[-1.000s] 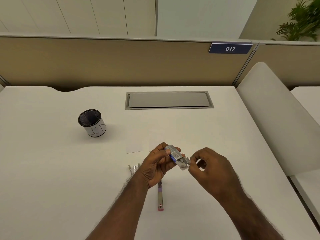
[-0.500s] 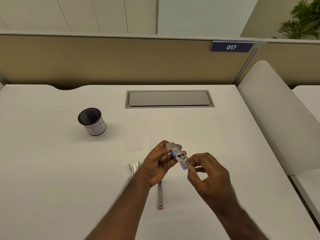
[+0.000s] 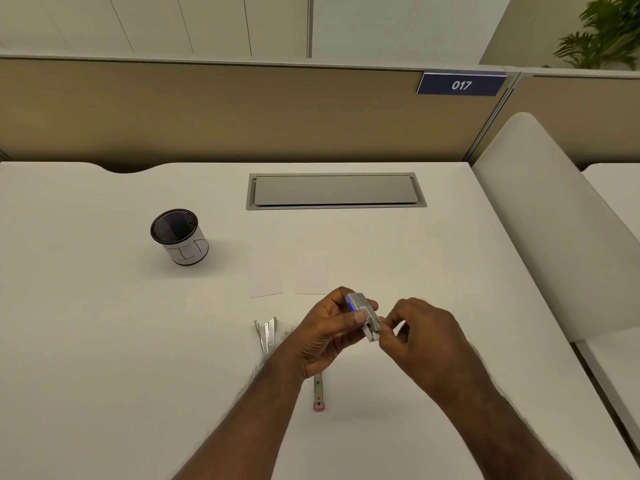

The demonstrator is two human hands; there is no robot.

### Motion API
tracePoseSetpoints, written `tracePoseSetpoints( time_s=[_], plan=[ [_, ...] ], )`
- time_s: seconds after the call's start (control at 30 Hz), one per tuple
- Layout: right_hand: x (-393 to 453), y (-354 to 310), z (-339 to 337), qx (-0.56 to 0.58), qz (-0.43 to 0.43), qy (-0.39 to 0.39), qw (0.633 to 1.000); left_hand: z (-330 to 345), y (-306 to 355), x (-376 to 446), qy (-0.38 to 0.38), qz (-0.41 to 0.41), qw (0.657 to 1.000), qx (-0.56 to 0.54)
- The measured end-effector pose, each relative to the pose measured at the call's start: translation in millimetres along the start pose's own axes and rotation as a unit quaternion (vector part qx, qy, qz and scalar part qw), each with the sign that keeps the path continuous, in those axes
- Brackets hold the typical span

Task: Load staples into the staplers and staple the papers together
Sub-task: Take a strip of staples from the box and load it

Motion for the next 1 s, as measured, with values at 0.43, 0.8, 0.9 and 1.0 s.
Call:
tracePoseSetpoints(
  time_s=[0.43,0.8,0.9,1.0],
  plan=[
    [8.1,-7.0,-5.1,0.011,-0.020,-0.064,0.998,7.0,6.0,0.9,-0.008,0.008,1.000,0.026],
    [6.2,-2.6,-14.5,0.084,-0.015,-0.016,0.996,4.8,8.1,0.9,-0.001,0.005,1.000,-0.018],
    [5.6,-3.4,-12.3,0.079,-0.016,-0.020,0.997,8.2,6.5,1.1,-0.012,0.000,1.000,-0.010],
    [6.5,-1.1,-12.9,0.084,-0.016,-0.022,0.996,9.5,4.8,1.5,-0.017,-0.003,1.000,-0.012]
  ],
)
Point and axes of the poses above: each hand's wrist, its own x-axis towards the middle knuckle, its own z-axis out of the palm, y = z × x, the point moved 6 cm from there along x, towards the middle knuckle, and after that the axes turned 11 degrees about -z, right-handed, at the moved point
